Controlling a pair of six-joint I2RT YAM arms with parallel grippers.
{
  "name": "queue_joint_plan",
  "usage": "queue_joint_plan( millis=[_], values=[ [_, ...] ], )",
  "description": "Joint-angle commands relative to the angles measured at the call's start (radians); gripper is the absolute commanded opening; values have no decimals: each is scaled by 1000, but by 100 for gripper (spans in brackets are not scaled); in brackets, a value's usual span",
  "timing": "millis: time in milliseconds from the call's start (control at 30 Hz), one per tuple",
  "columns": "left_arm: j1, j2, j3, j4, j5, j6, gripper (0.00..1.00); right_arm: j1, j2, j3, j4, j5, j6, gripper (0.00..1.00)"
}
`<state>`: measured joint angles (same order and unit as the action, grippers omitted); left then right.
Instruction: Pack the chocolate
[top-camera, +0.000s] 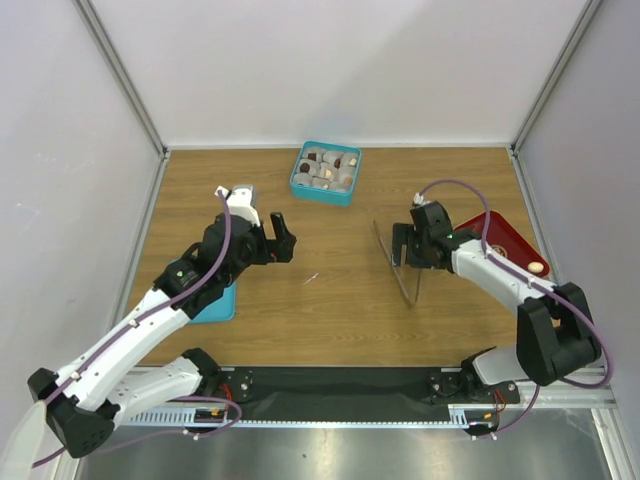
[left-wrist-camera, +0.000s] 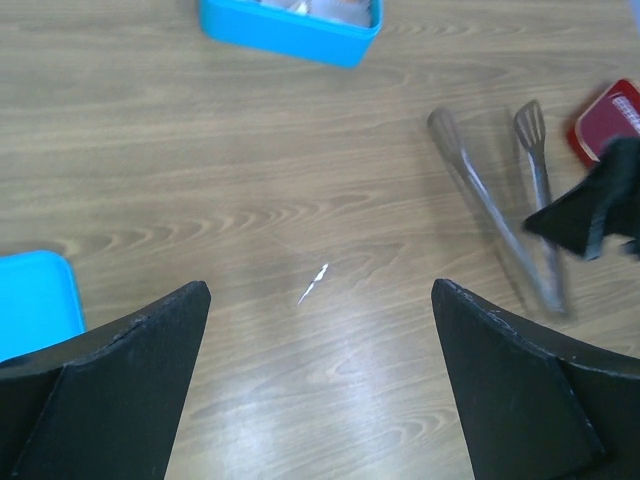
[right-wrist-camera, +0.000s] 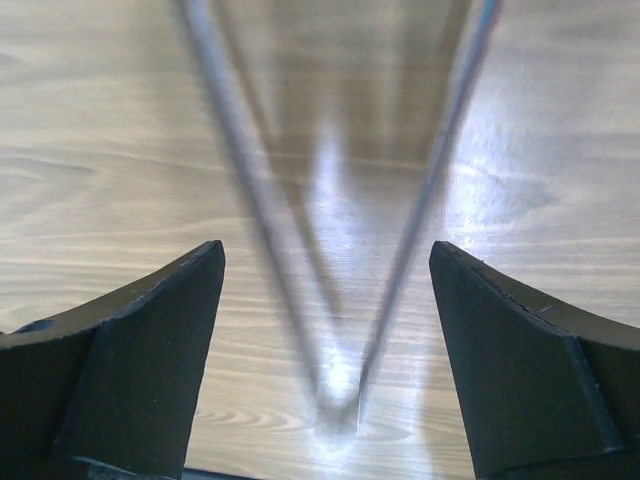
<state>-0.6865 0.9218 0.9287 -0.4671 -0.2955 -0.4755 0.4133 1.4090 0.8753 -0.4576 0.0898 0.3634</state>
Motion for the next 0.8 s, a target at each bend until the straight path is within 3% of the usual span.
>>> queue_joint_plan(
  millis=[0,200,367,533,667,767],
  values=[
    [27,6,50,-63,2,-35,100,-13,-64,108,-59,10,-1,90],
    [53,129,128,-240,-62,3,99,-45,-125,183,-137,-27,3,90],
    [122,265,144,-332,-143,21,93,-50,-263,208,-147,-79,-3,89],
    [215,408,61,-282,-97,12,84,-51,-398,189,-124,-137,-24,89],
    [312,439,3,-168,65,17,77,-53,-493,168,-119,-137,-43,89],
    [337,451,-7,-168,23,32,70,-54,-539,145,-113,-142,-27,89]
  ],
)
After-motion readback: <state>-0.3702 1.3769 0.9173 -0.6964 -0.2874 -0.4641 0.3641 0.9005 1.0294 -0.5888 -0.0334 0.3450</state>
